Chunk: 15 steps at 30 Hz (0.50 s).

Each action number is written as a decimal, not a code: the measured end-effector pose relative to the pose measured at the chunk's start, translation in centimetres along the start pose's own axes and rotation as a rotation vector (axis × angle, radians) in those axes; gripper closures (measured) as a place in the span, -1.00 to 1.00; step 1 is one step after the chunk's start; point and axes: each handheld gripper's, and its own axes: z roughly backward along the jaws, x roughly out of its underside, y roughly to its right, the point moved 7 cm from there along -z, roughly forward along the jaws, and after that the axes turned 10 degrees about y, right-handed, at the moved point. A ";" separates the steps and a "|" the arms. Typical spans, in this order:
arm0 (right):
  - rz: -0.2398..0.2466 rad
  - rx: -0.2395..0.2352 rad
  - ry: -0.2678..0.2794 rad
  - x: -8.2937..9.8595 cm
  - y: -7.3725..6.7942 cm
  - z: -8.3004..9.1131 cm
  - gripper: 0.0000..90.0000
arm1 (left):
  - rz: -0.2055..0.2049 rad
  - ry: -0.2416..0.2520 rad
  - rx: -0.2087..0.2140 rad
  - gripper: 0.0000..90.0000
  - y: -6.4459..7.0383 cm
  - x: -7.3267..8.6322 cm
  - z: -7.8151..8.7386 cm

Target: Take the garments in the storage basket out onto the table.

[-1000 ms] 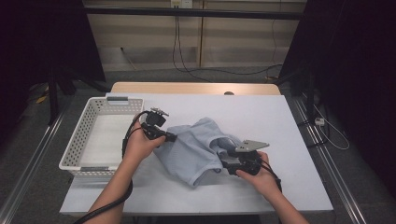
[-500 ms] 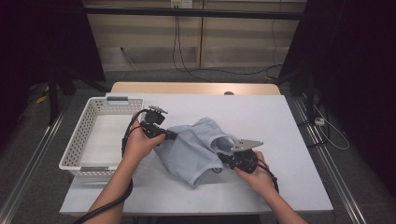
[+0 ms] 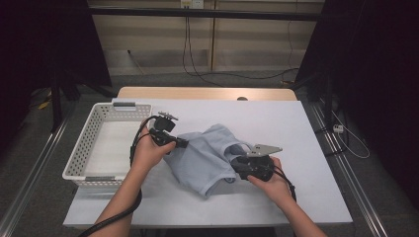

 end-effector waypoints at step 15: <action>0.016 0.002 -0.014 -1.0 0.0 -1.5 0.99 | 0.017 0.018 0.020 0.87 0.2 -0.3 0.2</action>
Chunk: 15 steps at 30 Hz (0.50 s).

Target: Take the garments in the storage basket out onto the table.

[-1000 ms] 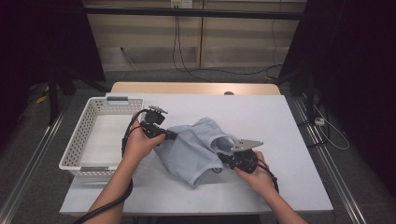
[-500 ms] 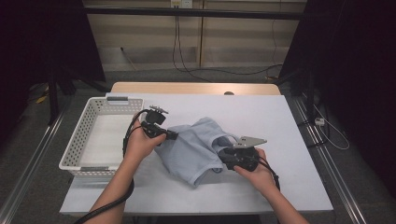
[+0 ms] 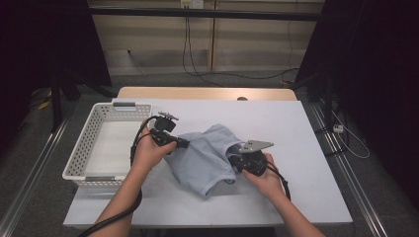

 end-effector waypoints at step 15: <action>-0.078 0.189 0.092 -0.9 7.1 6.7 0.99 | 0.043 0.089 -0.017 0.87 -1.0 -1.7 1.7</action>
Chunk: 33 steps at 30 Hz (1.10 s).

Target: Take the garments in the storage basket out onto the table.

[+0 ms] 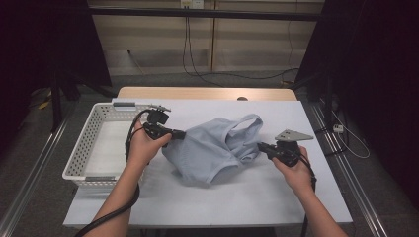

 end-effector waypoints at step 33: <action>-0.034 0.013 -0.048 1.7 1.3 0.0 0.97 | -0.010 -0.072 0.025 0.87 0.3 2.6 -0.9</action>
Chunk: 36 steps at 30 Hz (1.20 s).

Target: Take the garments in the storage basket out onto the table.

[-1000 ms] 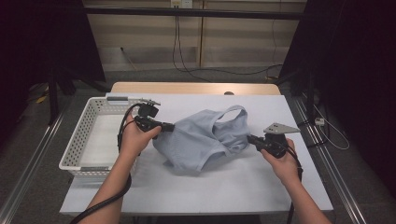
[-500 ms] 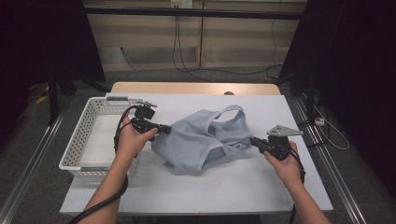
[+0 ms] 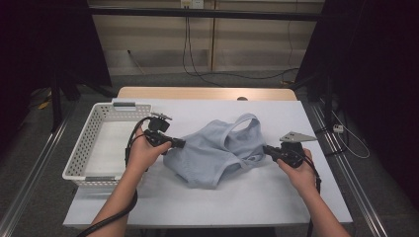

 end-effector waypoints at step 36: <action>-0.114 -0.067 0.002 -1.1 -4.3 -4.6 -0.44 | -0.079 -0.115 0.092 0.89 3.3 3.9 -4.4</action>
